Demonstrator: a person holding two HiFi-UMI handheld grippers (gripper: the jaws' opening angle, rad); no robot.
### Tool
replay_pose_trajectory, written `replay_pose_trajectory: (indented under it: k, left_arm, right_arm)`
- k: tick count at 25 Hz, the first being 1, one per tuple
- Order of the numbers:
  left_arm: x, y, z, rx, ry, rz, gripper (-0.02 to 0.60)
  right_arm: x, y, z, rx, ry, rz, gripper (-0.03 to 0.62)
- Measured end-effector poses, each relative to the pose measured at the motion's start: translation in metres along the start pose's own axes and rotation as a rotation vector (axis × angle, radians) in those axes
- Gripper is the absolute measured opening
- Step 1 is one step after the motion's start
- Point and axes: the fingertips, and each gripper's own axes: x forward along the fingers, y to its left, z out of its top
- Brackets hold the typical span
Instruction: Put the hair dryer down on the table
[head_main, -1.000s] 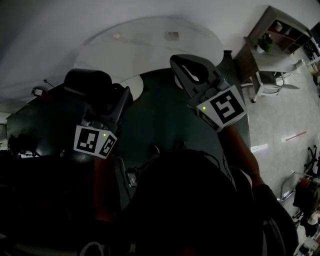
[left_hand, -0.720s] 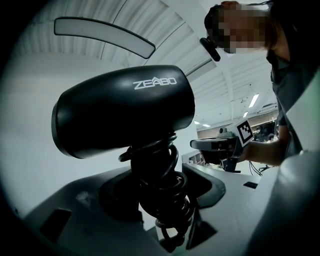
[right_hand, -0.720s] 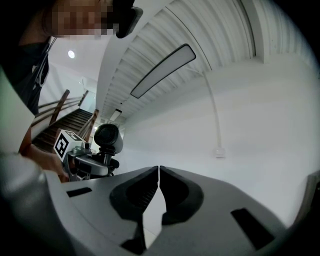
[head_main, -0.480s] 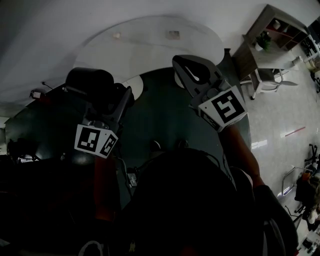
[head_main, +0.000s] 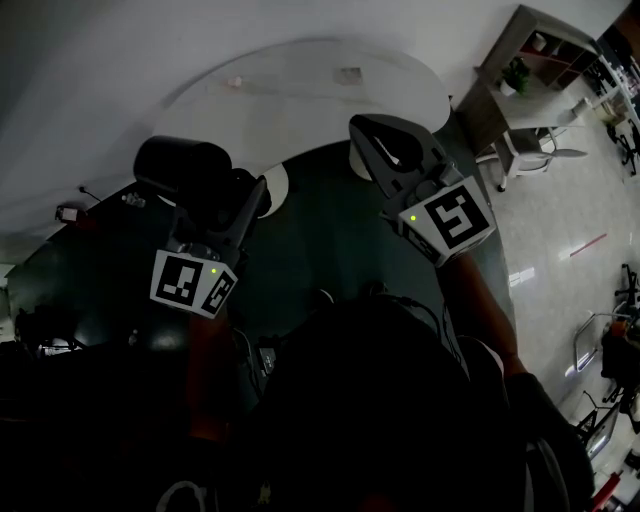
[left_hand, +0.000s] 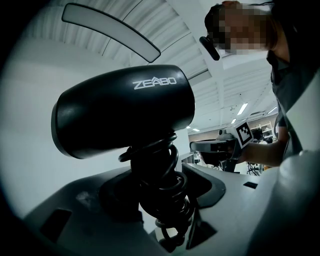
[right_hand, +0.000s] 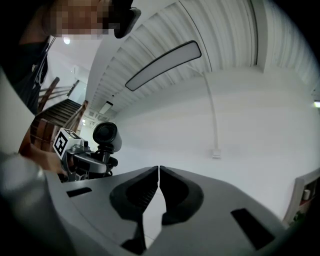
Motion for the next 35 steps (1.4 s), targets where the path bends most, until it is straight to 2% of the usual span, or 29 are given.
replay_pose_trajectory:
  k: [5, 8, 14, 19, 24, 35]
  left_arm:
    - [-0.009, 0.011, -0.009, -0.017, 0.003, -0.029, 0.236]
    - [-0.007, 0.013, -0.012, -0.026, 0.002, -0.039, 0.236]
    - [0.014, 0.010, -0.014, -0.034, 0.012, -0.032, 0.236]
    - [0.035, 0.003, -0.016, -0.020, 0.037, 0.002, 0.236]
    - [0.059, 0.001, -0.016, -0.046, 0.048, 0.052, 0.236]
    - [0.099, -0.003, -0.021, -0.024, 0.112, 0.143, 0.236]
  right_arm:
    - [0.009, 0.014, -0.002, -0.007, 0.021, -0.016, 0.009]
    - [0.014, 0.015, 0.003, -0.024, -0.013, -0.012, 0.009]
    - [0.015, -0.007, -0.004, -0.010, -0.005, -0.003, 0.009]
    - [0.018, -0.033, -0.014, 0.010, -0.004, 0.035, 0.009]
    - [0.022, -0.063, -0.024, 0.032, 0.008, 0.080, 0.010]
    - [0.039, -0.114, -0.044, 0.082, 0.002, 0.150, 0.009]
